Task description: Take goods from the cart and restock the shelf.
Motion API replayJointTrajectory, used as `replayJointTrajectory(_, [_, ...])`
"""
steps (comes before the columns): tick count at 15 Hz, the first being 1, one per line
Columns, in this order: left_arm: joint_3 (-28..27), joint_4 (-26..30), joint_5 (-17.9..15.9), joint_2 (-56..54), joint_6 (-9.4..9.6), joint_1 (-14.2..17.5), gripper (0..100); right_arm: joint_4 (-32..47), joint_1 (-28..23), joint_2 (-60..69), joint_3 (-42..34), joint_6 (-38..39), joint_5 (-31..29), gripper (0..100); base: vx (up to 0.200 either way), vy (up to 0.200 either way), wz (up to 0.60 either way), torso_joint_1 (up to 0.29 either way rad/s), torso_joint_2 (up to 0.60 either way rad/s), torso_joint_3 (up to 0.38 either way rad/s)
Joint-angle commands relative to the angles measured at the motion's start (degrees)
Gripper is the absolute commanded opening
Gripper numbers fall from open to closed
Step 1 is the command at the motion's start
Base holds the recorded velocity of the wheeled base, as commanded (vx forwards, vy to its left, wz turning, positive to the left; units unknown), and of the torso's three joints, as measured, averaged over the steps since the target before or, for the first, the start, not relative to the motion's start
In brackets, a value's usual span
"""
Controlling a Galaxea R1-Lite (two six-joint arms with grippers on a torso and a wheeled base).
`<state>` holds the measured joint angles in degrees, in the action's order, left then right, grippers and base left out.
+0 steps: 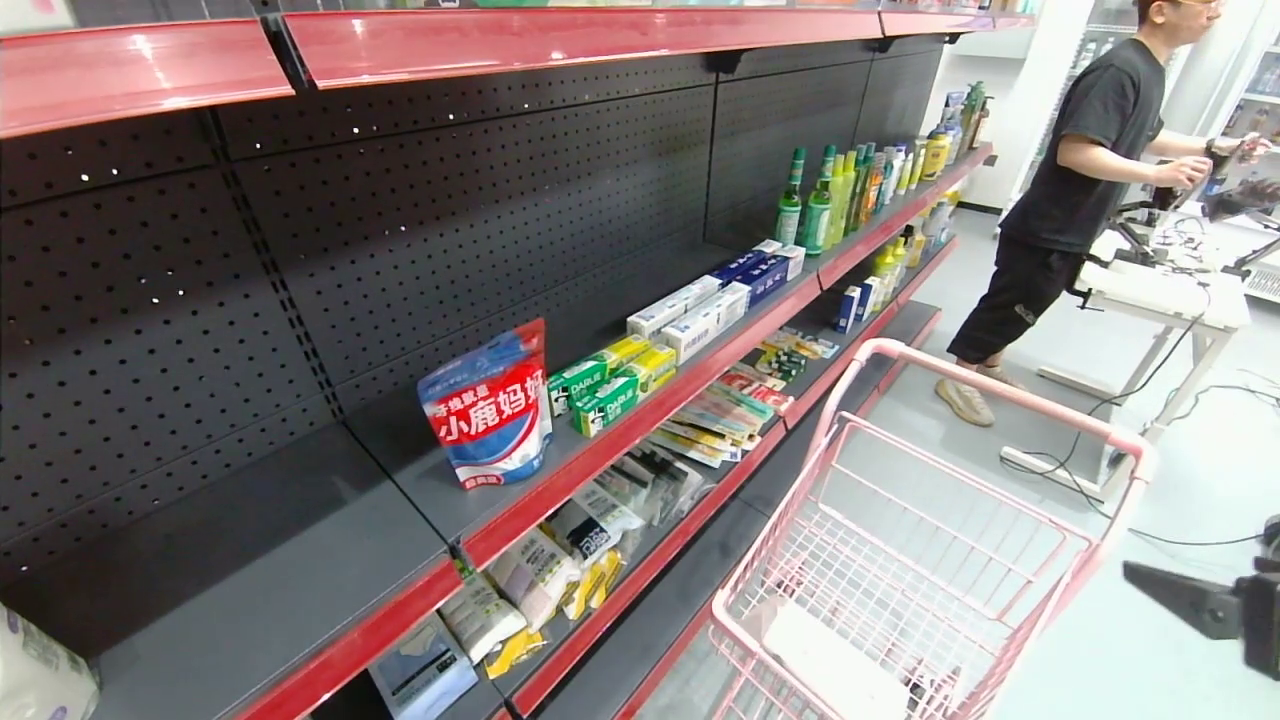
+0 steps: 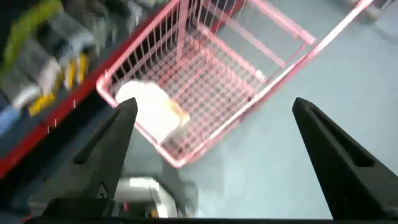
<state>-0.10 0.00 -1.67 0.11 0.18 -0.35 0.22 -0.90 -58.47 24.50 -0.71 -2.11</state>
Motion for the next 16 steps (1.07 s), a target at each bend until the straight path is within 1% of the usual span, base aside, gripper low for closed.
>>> replayJointTrajectory(1, [0.01,0.0,0.0,-0.02,-0.01,0.0,100,-0.66,0.9,-20.64,-0.68,-5.18,2.28,100,0.0,0.0,0.0,0.0,0.0,0.0])
replayJointTrajectory(2, [0.01,0.0,0.0,-0.02,-0.01,0.0,100,-1.63,0.99,-24.59,0.37,-7.38,2.81,100,0.0,0.0,0.0,0.0,0.0,0.0])
replayJointTrajectory(3, [0.01,0.0,0.0,-0.02,-0.01,0.0,100,-1.71,1.25,-27.75,1.51,-9.49,4.83,100,0.0,0.0,0.0,0.0,0.0,0.0])
replayJointTrajectory(4, [0.01,0.0,0.0,-0.02,-0.01,0.0,100,-1.71,2.13,-31.45,2.92,-12.39,6.77,100,0.0,0.0,0.0,0.0,0.0,0.0])
replayJointTrajectory(5, [0.01,0.0,0.0,-0.02,-0.01,0.0,100,-1.71,3.1,-34.87,4.06,-14.06,7.12,100,0.0,0.0,0.0,0.0,0.0,0.0])
replayJointTrajectory(7, [0.01,0.0,0.0,-0.02,-0.01,0.0,100,-2.59,5.91,-40.76,5.82,-14.5,7.12,100,0.0,0.0,0.0,0.0,0.0,0.0])
replayJointTrajectory(8, [0.01,0.0,0.0,-0.02,-0.01,0.0,100,-3.82,8.2,-45.24,8.1,-14.5,7.03,100,0.0,0.0,0.0,0.0,0.0,0.0])
replayJointTrajectory(9, [0.01,0.0,0.0,-0.02,-0.01,0.0,100,-4.17,9.08,-46.91,9.16,-14.5,6.94,100,0.0,0.0,0.0,0.0,0.0,0.0])
replayJointTrajectory(10, [0.01,0.0,0.0,-0.02,-0.01,0.0,100,-4.44,12.06,-50.78,11.71,-14.41,6.59,100,0.0,0.0,0.0,0.0,0.0,0.0])
replayJointTrajectory(11, [0.01,0.0,-0.09,-0.02,-0.01,0.0,100,-4.44,13.91,-53.42,13.29,-14.15,5.19,100,0.0,0.0,0.0,0.0,0.0,0.0])
replayJointTrajectory(13, [0.01,0.0,0.0,-0.02,-0.01,0.0,100,-4.79,16.11,-57.2,14.87,-14.06,1.85,100,0.0,0.0,0.0,0.0,0.0,0.0])
replayJointTrajectory(16, [0.01,0.0,0.0,-0.02,-0.01,0.0,100,-4.88,18.3,-59.13,16.98,-14.32,1.93,100,0.0,0.0,0.0,-0.072,0.16,0.082])
